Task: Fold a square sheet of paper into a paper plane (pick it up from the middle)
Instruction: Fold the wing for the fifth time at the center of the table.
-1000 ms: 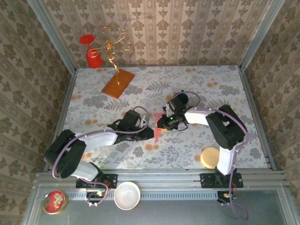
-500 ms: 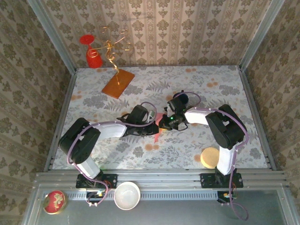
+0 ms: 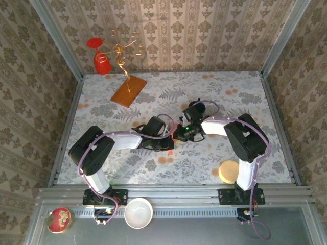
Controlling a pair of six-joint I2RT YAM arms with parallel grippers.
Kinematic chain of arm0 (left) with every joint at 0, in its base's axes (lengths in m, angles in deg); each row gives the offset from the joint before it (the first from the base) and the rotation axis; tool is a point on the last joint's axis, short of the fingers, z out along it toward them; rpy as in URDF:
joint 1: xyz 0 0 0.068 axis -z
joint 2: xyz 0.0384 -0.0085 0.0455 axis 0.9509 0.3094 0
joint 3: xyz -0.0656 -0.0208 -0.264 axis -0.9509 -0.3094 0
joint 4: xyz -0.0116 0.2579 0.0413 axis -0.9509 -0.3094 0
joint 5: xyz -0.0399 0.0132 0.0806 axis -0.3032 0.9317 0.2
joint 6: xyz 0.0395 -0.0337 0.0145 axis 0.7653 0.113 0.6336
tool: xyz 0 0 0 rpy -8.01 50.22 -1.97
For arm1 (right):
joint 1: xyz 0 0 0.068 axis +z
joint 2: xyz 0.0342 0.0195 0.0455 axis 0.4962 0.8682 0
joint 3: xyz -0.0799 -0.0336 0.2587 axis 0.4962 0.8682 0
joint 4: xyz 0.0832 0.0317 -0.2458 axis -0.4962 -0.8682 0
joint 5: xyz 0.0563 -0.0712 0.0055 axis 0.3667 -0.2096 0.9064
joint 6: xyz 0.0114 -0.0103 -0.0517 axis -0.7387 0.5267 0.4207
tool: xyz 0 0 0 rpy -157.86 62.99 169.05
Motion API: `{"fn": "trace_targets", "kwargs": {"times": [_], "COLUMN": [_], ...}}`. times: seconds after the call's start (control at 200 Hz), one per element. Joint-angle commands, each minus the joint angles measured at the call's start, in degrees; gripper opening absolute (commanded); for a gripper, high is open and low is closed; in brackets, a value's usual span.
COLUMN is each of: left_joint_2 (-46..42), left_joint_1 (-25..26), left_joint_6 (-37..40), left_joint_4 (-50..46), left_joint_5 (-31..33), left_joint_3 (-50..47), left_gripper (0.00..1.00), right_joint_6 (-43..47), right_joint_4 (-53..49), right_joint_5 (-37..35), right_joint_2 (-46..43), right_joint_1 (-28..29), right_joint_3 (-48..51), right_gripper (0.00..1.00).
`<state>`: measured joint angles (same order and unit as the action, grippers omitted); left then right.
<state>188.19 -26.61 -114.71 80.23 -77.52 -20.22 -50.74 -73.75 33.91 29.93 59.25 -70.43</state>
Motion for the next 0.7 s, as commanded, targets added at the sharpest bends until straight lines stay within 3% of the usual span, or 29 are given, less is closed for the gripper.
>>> {"fn": "trace_targets", "kwargs": {"times": [0.0, 0.695], "left_joint_2": [0.41, 1.06], "left_joint_1": [0.24, 0.49], "left_joint_6": [1.04, -0.63], "left_joint_4": [-1.62, 0.85], "left_joint_5": [0.34, -0.20], "left_joint_3": [0.29, -3.47], "left_gripper": [0.01, 0.00], "right_joint_6": [-0.94, -1.53], "right_joint_4": [-3.78, -4.68], "right_joint_5": [-3.04, -3.82], "right_joint_2": [2.93, 3.69], "right_joint_1": [0.21, 0.21], "right_joint_3": [-0.10, -0.27], "right_gripper": [0.12, 0.12]}}
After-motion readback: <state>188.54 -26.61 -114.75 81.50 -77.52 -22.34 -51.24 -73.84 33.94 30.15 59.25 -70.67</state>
